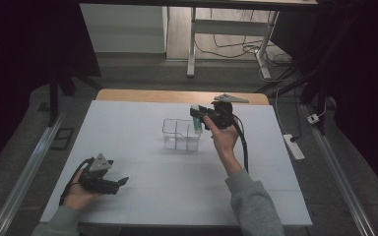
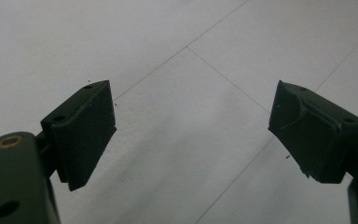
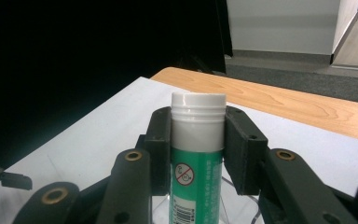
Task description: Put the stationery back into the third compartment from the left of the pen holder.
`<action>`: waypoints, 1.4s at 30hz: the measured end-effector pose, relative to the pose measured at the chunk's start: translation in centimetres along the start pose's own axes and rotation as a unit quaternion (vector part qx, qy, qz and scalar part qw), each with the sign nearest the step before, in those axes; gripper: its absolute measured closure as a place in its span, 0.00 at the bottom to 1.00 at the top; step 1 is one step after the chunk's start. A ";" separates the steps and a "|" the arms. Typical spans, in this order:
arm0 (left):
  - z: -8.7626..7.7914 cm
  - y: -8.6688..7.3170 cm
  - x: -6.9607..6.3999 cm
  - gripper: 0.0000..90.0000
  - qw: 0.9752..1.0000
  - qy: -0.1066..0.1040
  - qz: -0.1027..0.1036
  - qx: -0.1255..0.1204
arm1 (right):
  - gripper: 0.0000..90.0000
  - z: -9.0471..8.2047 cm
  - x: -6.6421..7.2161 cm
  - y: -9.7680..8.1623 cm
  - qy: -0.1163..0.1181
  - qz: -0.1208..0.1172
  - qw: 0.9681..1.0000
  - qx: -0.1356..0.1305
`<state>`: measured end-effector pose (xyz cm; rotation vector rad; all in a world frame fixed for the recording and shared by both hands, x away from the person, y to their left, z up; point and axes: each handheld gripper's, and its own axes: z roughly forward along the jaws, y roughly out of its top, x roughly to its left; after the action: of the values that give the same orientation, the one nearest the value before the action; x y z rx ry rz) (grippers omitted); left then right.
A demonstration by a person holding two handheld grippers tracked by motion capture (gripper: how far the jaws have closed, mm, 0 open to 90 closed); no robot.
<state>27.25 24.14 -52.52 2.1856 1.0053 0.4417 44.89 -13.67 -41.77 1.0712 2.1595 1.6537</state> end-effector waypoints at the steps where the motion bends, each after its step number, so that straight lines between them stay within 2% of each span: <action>1: 0.0 0.0 0.0 0.16 1.000 0.000 0.000 0.000 | 0.72 0.1 0.0 0.0 0.000 0.001 1.000 0.001; 10: 0.0 -0.1 0.0 0.16 1.000 0.000 0.000 0.001 | 0.72 1.5 -0.4 -0.3 0.000 0.002 1.000 0.008; 14: 0.1 -0.1 0.1 0.16 1.000 0.000 -0.002 0.002 | 0.63 1.8 -0.7 -0.7 -0.006 -0.008 1.000 0.026; 16: 0.1 -0.1 0.1 0.16 1.000 0.000 -0.001 0.003 | 0.61 1.8 -0.7 -0.7 -0.006 -0.008 0.999 0.031; 33: 0.3 -0.1 0.2 0.16 1.000 -0.001 -0.003 0.006 | 0.46 -0.3 -1.0 -1.4 0.006 -0.013 0.998 0.058; 42: 0.3 0.0 0.2 0.16 1.000 -0.001 -0.006 0.004 | 0.42 -2.7 -1.4 -2.8 0.003 -0.006 0.997 0.071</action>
<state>27.52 24.20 -52.75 2.1864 1.0202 0.4310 43.19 -16.87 -43.76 1.0878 2.3127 1.5189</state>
